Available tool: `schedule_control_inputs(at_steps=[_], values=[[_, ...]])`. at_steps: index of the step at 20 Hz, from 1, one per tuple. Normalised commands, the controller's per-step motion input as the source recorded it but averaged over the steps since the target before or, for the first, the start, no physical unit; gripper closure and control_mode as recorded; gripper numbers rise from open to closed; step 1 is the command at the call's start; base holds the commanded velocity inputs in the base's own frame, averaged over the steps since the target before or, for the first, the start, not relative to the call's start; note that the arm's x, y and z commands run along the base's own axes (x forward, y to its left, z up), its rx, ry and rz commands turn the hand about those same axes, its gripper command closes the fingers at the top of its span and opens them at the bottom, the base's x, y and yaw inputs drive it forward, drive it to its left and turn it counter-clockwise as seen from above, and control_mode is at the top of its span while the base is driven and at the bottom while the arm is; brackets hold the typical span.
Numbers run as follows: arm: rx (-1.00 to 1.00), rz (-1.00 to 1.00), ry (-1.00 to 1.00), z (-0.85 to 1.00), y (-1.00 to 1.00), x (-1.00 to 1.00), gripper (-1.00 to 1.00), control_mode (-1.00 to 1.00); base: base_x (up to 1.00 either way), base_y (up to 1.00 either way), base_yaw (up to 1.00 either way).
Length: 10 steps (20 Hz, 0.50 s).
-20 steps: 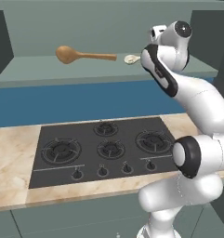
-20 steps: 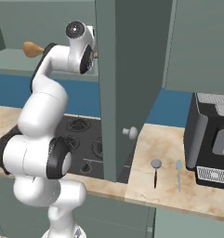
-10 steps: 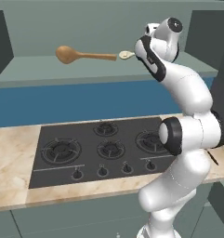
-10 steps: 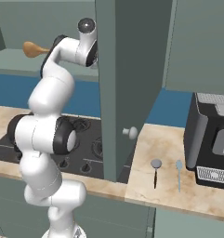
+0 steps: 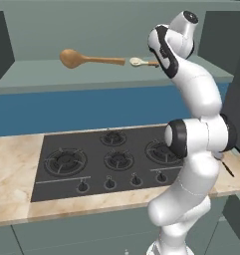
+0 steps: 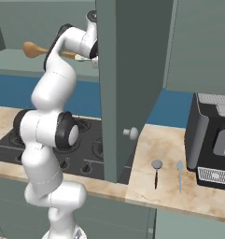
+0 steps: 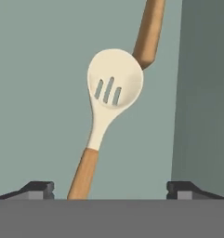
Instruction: Organize the utensils by type. Pick up the wooden spoons from the counter and place them in the open cabinet. Then pick up the metallic utensils from the counter and place them in the open drawer.
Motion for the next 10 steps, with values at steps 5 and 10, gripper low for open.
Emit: schedule_control_inputs(at_steps=[5,10], values=[[0.00,0.01,-0.06,0.00,0.07,-0.70,-1.00,-1.00,0.00,0.00,0.00],[0.00,0.00,-0.23,0.01,0.04,-0.84,-1.00,-1.00,0.00,0.00,0.00]])
